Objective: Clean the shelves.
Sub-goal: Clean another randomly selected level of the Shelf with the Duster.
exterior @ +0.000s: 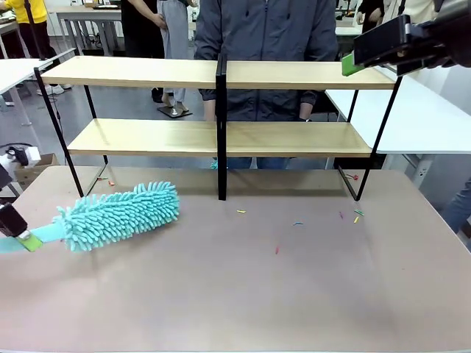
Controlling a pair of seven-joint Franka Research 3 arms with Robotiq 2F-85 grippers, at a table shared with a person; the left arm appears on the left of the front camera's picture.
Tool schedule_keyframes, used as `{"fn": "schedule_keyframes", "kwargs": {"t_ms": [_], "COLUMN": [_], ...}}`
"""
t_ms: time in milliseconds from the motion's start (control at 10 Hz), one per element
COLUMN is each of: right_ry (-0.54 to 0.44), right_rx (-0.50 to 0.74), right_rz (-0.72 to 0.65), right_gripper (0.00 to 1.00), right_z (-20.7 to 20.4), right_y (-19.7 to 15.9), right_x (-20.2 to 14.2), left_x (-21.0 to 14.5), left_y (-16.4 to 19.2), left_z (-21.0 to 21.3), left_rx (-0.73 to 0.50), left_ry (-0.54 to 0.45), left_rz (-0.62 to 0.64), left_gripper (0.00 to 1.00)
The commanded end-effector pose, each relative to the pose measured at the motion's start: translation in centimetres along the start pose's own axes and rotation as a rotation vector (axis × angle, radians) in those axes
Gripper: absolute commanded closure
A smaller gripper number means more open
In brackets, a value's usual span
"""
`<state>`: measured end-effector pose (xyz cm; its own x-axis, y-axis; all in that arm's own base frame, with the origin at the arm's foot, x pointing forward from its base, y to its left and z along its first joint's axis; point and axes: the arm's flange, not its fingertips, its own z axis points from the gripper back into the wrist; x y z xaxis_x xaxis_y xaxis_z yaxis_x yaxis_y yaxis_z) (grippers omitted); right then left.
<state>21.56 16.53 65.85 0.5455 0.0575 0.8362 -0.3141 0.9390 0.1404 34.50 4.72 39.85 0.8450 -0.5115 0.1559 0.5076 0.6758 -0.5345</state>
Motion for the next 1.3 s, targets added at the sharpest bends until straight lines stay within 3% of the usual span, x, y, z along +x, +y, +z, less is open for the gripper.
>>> {"fn": "schedule_keyframes", "kwargs": {"t_ms": [0,100,200,300,600,900,1200], "right_ry": [0.003,0.003,0.003,0.003,0.003,0.003,0.003], "right_rx": [-0.008,-0.008,-0.008,-0.008,-0.008,-0.008,-0.008], "right_rz": [-0.002,-0.002,-0.002,-0.002,-0.002,-0.002,-0.002], "right_gripper": [0.00,0.00,0.00,0.00,0.00,0.00,0.00], "right_z": [0.0,0.0,0.0,0.0,0.0,0.0,0.0], "right_y": [-0.1,-0.1,-0.1,-0.1,-0.1,-0.1,-0.1], "right_x": [0.0,0.0,0.0,0.0,0.0,0.0,0.0], "left_x": [0.3,0.0,0.0,0.4,2.9,4.7,5.0], "left_y": [1.1,0.0,0.0,1.5,1.8,1.4,2.1], "left_z": [0.3,0.0,0.0,-0.6,-1.6,-2.9,-2.6], "left_rx": [0.061,0.000,0.000,0.029,0.008,0.069,0.166], "left_ry": [-0.051,0.000,0.000,-0.017,-0.203,-0.233,-0.373], "left_rz": [0.293,0.000,0.000,0.131,0.178,0.268,0.400], "left_gripper": [0.87,0.87,0.87,0.87,0.87,0.87,0.87]}}
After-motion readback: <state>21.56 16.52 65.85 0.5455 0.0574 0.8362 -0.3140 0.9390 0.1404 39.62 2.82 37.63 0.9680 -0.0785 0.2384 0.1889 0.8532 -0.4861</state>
